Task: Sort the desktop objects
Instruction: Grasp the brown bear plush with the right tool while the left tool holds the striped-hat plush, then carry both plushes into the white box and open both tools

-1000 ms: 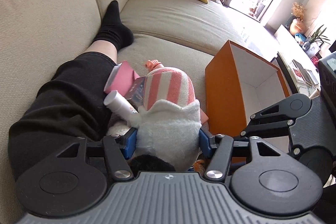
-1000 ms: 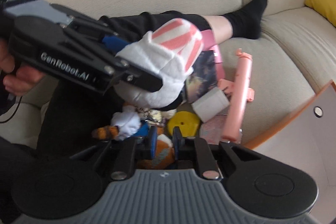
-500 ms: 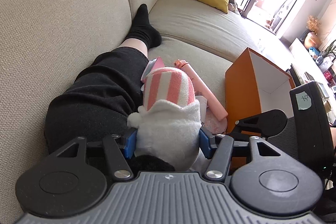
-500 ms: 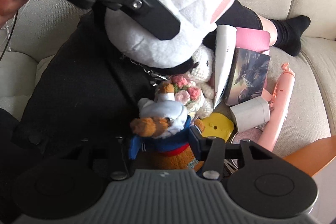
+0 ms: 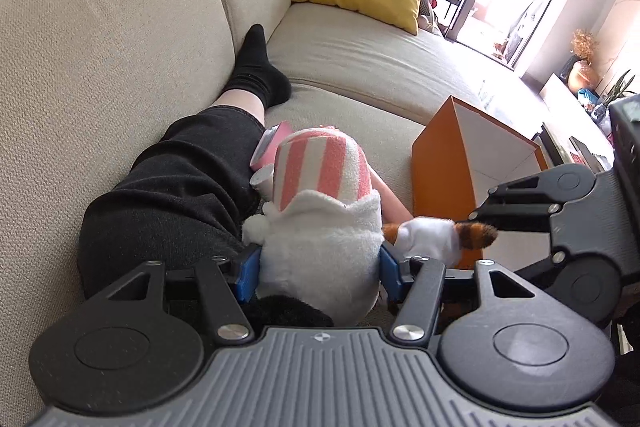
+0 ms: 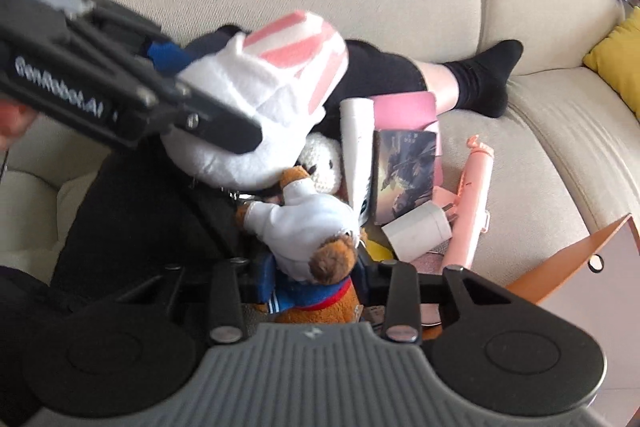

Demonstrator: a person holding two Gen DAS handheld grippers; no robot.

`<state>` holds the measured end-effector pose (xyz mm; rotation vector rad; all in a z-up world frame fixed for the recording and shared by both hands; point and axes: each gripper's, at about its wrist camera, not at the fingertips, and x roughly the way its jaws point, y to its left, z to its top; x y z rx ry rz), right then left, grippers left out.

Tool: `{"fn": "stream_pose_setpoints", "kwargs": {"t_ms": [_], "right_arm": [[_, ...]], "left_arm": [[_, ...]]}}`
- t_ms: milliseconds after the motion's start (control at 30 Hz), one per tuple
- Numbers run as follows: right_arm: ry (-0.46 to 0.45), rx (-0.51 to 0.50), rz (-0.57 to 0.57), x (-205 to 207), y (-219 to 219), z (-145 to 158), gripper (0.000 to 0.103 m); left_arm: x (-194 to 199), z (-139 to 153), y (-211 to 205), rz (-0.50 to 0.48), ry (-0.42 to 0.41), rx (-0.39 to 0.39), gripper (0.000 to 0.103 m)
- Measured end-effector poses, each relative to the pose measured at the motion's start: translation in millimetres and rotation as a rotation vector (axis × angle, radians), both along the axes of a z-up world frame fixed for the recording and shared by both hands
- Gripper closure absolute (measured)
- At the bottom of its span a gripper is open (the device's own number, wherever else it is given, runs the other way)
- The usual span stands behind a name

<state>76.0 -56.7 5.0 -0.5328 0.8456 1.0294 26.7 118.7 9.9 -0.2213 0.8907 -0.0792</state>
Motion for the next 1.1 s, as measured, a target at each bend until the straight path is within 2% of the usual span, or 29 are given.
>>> {"fn": "stream_pose_setpoints", "kwargs": {"t_ms": [267, 467, 567, 667, 800, 900, 1100], "right_arm": [[-0.073, 0.178, -0.179, 3, -55, 75, 0.063], [-0.131, 0.194, -0.351, 10, -102, 100, 0.063], [-0.126, 0.160, -0.437, 17, -123, 93, 0.063], [-0.096, 0.116, -0.498, 25, -140, 77, 0.063], [0.026, 0.071, -0.586, 50, -161, 47, 0.063], [0.098, 0.033, -0.630, 70, -168, 23, 0.063], [0.124, -0.023, -0.662, 95, -177, -8, 0.063]], "left_arm": [[8, 30, -37, -0.090, -0.106, 0.001, 0.035], [36, 48, -85, -0.198, -0.177, -0.015, 0.035], [60, 46, -115, -0.262, -0.190, 0.009, 0.035], [86, 32, -144, -0.323, -0.139, 0.028, 0.035], [111, 11, -175, -0.393, -0.064, 0.087, 0.035], [124, -4, -194, -0.412, -0.025, 0.146, 0.035], [141, -21, -212, -0.425, 0.011, 0.220, 0.034]]}}
